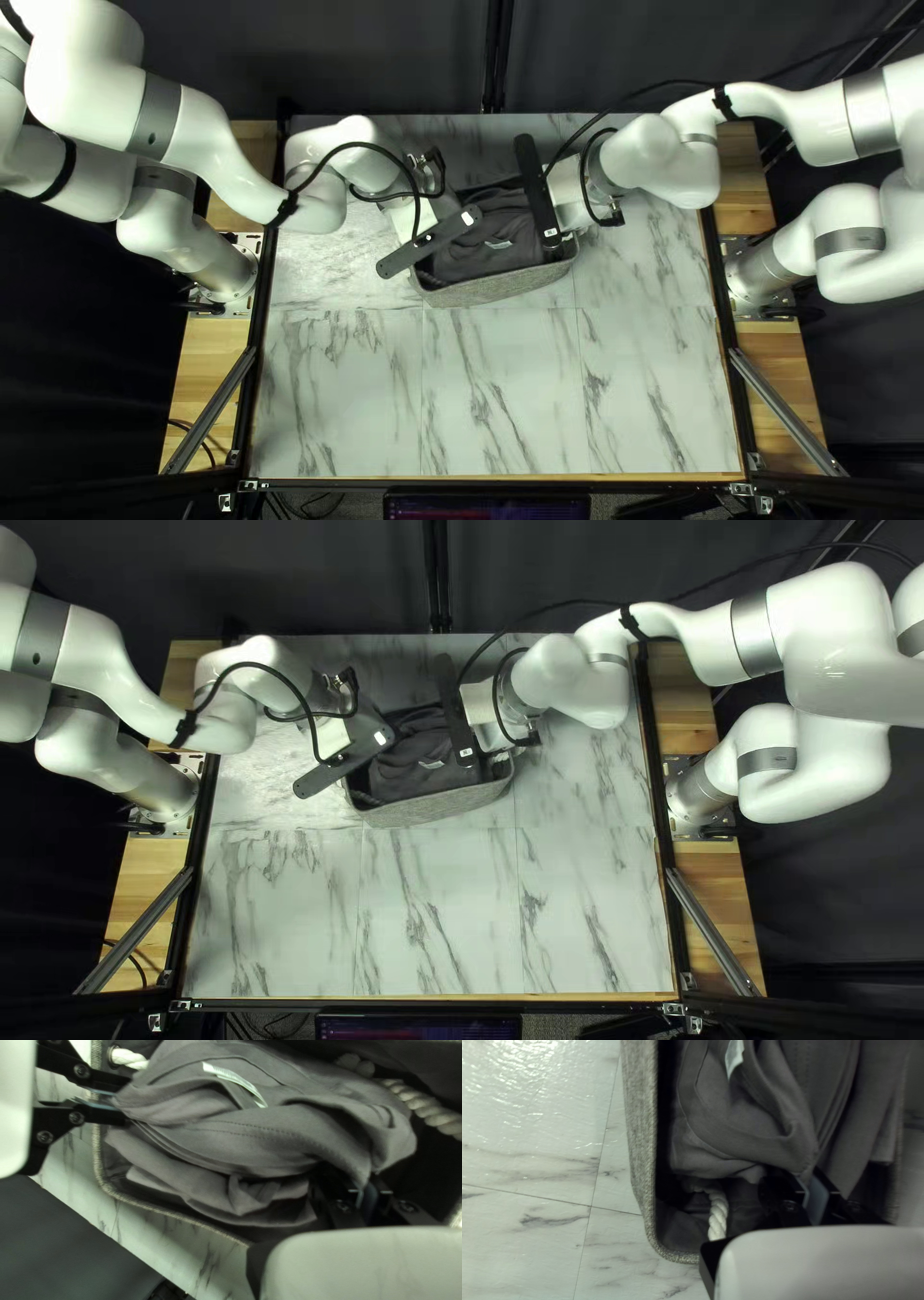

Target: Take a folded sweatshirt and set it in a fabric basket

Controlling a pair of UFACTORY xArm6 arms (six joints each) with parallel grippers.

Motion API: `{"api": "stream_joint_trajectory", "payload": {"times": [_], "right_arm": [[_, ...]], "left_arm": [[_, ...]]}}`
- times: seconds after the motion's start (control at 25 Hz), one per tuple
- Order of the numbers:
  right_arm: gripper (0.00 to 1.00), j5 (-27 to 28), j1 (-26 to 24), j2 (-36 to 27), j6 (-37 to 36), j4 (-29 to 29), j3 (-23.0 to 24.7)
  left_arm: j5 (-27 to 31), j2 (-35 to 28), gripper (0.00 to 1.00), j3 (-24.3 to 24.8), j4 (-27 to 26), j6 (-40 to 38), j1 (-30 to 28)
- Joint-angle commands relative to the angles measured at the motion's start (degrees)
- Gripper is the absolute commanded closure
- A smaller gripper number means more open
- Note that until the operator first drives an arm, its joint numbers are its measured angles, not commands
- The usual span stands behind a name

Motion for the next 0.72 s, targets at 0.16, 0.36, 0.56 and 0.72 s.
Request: {"api": "stream_joint_trajectory", "payload": {"times": [0.16, 0.36, 0.56, 0.72], "right_arm": [[0.93, -3.5, -2.4, 7.3, -9.2, 8.4, -2.5], [0.92, -4.2, -3.3, 10.9, -12.9, 11.7, -4.6], [0.32, -5.5, -3.4, 12.7, -14.6, 13.6, -5.0], [0.0, -5.3, -2.9, 11.4, -13.4, 13.0, -4.4]], "left_arm": [[-2.8, 2.9, 1.0, 0.6, -3.3, 3.2, 2.6], [-4.5, 4.7, 1.0, 1.1, -4.6, 4.1, 3.4], [-8.0, 7.9, 1.0, 1.4, -7.8, 5.1, 2.3], [-7.6, 5.6, 0.0, 2.6, -4.9, 1.2, 1.7]]}}
